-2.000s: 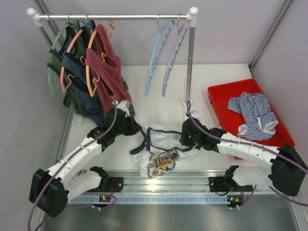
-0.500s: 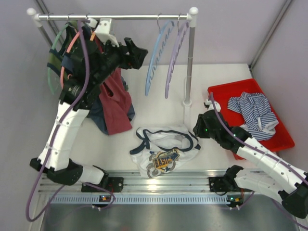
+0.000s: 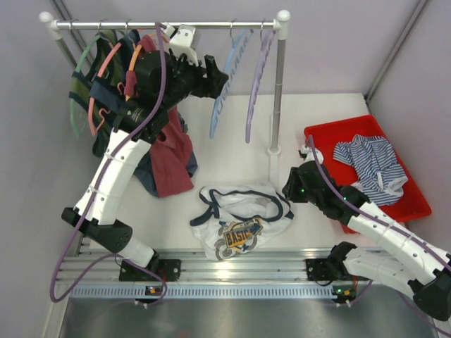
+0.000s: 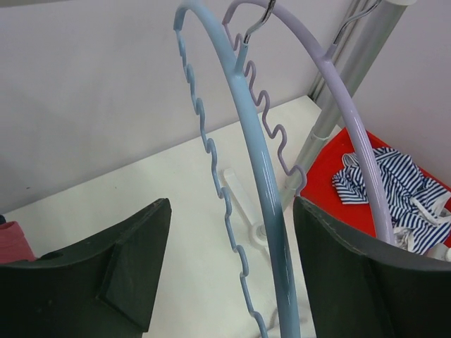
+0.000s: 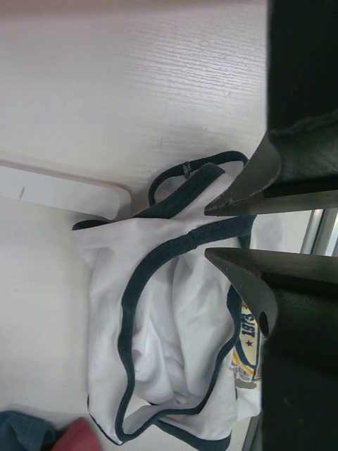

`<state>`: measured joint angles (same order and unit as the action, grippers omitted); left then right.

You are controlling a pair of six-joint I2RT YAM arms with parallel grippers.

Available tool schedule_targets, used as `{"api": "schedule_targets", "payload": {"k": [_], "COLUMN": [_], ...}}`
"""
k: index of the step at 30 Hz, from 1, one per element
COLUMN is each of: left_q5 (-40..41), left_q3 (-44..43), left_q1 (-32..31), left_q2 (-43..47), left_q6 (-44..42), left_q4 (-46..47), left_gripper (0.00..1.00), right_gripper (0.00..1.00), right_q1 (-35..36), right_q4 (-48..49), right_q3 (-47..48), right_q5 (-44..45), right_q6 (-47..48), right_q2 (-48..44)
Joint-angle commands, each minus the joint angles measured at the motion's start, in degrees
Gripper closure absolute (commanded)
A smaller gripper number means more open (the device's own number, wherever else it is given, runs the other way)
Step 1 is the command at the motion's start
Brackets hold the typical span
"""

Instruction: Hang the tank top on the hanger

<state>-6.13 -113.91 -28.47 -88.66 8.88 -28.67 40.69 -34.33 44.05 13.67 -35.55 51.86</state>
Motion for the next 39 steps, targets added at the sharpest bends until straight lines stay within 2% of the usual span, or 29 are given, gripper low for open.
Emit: {"api": "schedule_targets", "payload": {"k": [1,4,6,9,23,26,28,29,30,32,39], "left_q5": [1.5,2.3,3.1,3.9,5.6,5.3,5.3,5.1,5.2,4.9,7.4], "left_q3": [-2.0,-1.3,-1.3,-1.3,-2.1,-2.0,-2.1,-2.3,-2.5,-3.0,-3.3], "left_q1": [-0.7,-1.5,-1.9,-2.5,-3.5,-3.5,-3.5,-3.5,-3.5,-3.5,-3.9], "left_q2": [0.0,0.0,-0.3,-0.6,-2.3,-2.2,-2.2,-2.5,-2.4,-2.7,-1.6], "left_q6": [-2.6,-3.9,-4.9,-5.9,-8.4,-8.4,-8.3,-8.4,-8.3,-8.3,-7.3], "left_q4": [2.4,1.9,1.4,0.9,-0.2,0.3,0.5,0.5,0.5,0.5,4.0], "left_gripper": [0.26,0.33,0.44,0.49,0.53,0.64,0.67,0.83,0.92,1.0,1.0], "right_gripper": [0.75,0.76,0.78,0.78,0.78,0.79,0.79,0.79,0.79,0.79,0.8], "right_q1": [-0.7,-0.7,-0.7,-0.7,-0.7,-0.8,-0.8,-0.9,-0.8,-0.9,-0.8], "right_q4": [0.0,0.1,0.1,-0.1,-0.8,-0.8,-0.9,-0.9,-0.9,-0.9,-0.8], "right_q3": [2.4,2.4,2.4,2.4,2.4,2.3,2.4,2.3,2.3,2.4,2.4], "right_q5": [-0.1,-0.1,-0.1,0.0,0.8,0.8,0.9,0.9,0.9,1.0,0.9], "right_q6": [0.5,0.6,0.6,0.6,1.2,1.4,1.4,1.4,1.5,1.5,2.1], "right_q2": [-1.1,-1.1,-1.1,-1.1,-1.6,-1.4,-1.6,-1.5,-1.5,-1.6,-1.5]}}
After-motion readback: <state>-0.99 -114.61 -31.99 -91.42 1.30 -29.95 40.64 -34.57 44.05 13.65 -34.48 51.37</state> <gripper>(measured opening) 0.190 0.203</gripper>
